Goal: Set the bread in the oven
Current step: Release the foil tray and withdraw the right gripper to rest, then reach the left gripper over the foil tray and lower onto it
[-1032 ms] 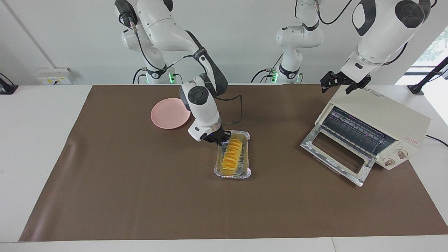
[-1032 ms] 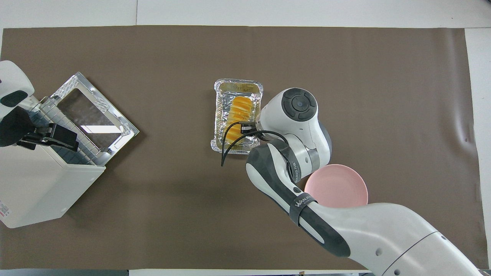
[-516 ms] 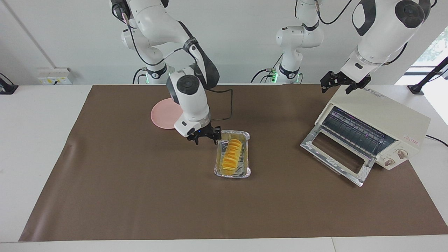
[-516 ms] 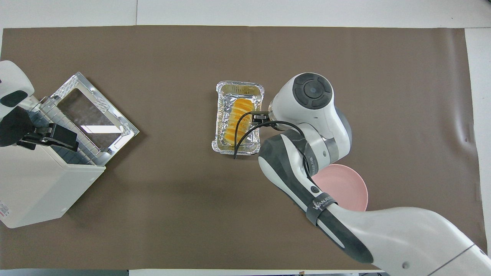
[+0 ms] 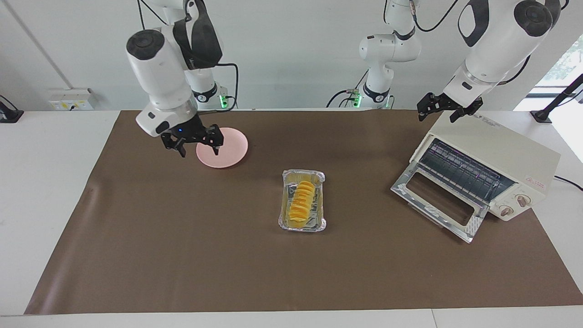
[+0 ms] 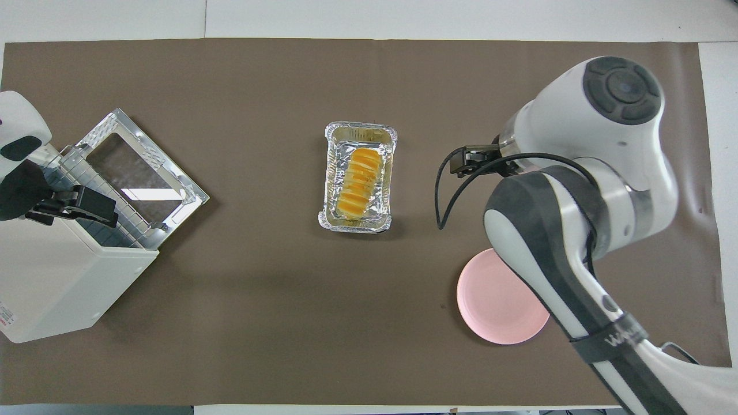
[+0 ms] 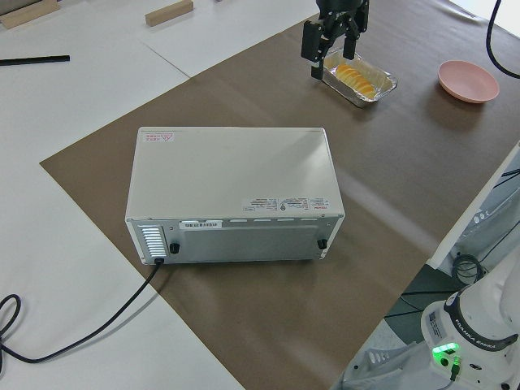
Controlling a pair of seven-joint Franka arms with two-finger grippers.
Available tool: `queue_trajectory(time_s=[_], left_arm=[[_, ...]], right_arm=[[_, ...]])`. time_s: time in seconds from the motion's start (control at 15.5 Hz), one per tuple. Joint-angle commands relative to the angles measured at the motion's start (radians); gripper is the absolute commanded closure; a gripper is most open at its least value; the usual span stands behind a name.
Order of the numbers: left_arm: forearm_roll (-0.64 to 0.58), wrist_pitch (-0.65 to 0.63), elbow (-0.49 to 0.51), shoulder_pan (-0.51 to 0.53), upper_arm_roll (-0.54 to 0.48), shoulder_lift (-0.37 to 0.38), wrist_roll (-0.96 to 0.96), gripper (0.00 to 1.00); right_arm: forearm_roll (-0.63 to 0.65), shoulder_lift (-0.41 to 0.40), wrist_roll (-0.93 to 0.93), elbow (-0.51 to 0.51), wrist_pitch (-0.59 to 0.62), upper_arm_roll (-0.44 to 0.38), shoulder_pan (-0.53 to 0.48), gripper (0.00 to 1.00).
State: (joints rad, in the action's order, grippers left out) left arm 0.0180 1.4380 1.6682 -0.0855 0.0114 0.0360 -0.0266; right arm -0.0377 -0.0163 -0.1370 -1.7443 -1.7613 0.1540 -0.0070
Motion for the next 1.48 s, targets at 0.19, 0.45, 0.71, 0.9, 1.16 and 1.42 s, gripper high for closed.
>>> queue_trajectory(time_s=[0.19, 0.45, 0.71, 0.9, 1.16, 1.42], left_arm=[[-0.012, 0.001, 0.012, -0.016, 0.015, 0.041, 0.004, 0.00], [0.124, 0.062, -0.043, -0.094, 0.016, -0.020, 0.066, 0.00], [0.132, 0.010, -0.380, -0.308, 0.019, -0.331, 0.275, 0.00], [0.138, -0.024, -0.625, -0.413, -0.004, -0.557, 0.373, 0.00], [0.137, 0.139, -0.640, -0.531, -0.028, -0.675, 0.538, 0.00], [0.129, 0.269, -0.614, -0.629, -0.056, -0.754, 0.655, 0.00]], right_arm=[[0.022, 0.081, 0.063, -0.021, 0.094, 0.007, -0.114, 0.00], [0.091, 0.079, 0.063, -0.009, 0.125, -0.004, -0.140, 0.00], [0.075, 0.073, 0.060, 0.006, 0.122, -0.001, -0.142, 0.00], [0.029, 0.056, 0.059, 0.045, 0.129, -0.001, -0.143, 0.00], [0.012, 0.056, 0.057, 0.046, 0.122, -0.002, -0.142, 0.00], [0.016, 0.062, 0.056, 0.037, 0.126, -0.002, -0.142, 0.00]])
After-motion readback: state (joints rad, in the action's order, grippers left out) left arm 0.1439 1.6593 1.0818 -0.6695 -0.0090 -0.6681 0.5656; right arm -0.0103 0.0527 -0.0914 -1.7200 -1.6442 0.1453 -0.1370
